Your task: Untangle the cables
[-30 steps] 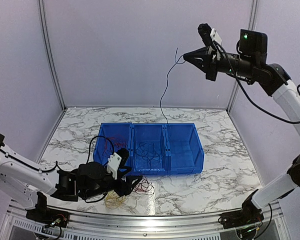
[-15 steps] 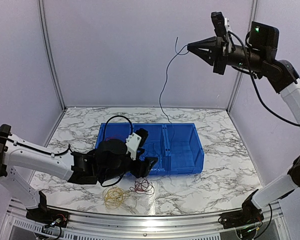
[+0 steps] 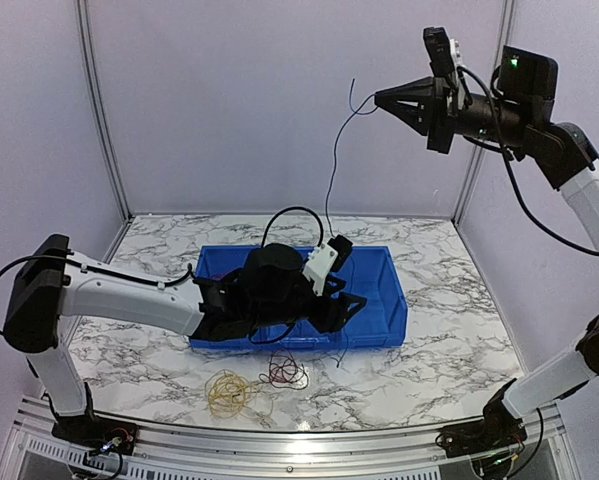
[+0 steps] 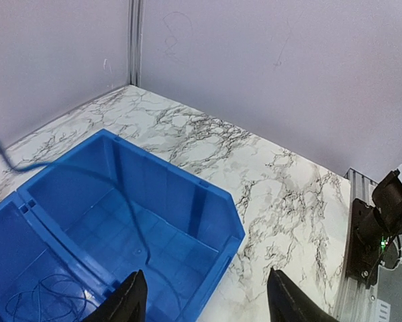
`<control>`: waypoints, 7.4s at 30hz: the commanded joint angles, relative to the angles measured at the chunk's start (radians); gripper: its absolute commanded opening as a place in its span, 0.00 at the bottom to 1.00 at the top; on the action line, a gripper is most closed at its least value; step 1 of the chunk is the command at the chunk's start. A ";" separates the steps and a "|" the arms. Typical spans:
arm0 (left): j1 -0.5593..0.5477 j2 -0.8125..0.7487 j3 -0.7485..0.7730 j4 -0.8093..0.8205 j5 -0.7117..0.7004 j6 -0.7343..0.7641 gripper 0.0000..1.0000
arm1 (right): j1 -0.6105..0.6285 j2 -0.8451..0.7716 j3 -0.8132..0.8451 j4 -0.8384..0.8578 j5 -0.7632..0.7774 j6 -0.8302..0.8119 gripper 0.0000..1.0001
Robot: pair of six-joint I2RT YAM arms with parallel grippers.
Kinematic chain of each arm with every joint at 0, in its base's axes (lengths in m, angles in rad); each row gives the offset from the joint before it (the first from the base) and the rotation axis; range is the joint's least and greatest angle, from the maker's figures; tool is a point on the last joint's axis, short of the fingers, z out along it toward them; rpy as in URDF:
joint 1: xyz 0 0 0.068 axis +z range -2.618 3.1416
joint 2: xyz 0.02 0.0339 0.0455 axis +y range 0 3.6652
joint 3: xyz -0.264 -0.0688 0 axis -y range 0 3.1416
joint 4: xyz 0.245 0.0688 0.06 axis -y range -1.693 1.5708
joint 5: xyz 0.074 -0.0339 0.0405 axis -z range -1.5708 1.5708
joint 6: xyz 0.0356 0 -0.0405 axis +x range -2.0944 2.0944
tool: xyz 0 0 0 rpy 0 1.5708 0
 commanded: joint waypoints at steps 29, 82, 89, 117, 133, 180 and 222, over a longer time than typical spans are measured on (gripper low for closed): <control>0.188 -0.180 -0.160 0.092 -0.226 0.019 0.00 | -0.002 -0.044 -0.629 0.254 0.048 0.003 0.00; 0.063 -0.881 -0.794 0.080 -0.255 -0.145 0.63 | 0.143 0.333 -0.069 0.281 0.425 -0.124 0.00; 0.061 -0.967 -0.857 0.069 -0.270 -0.183 0.63 | 0.146 0.419 -0.237 0.275 0.375 -0.108 0.00; 0.061 -0.810 -0.838 0.067 -0.278 -0.152 0.63 | 0.255 0.359 -0.387 -0.089 0.525 -0.205 0.48; 0.051 -0.574 -0.838 0.063 -0.288 -0.265 0.63 | 0.411 0.211 -0.874 0.097 0.237 -0.277 0.45; -0.119 -0.925 -0.871 0.170 -0.333 0.026 0.66 | 0.433 0.173 -0.436 -0.120 0.224 -0.240 0.00; 0.021 -0.203 -0.701 0.726 -0.427 -0.213 0.34 | 0.365 0.119 0.206 -0.402 -0.203 -0.181 0.00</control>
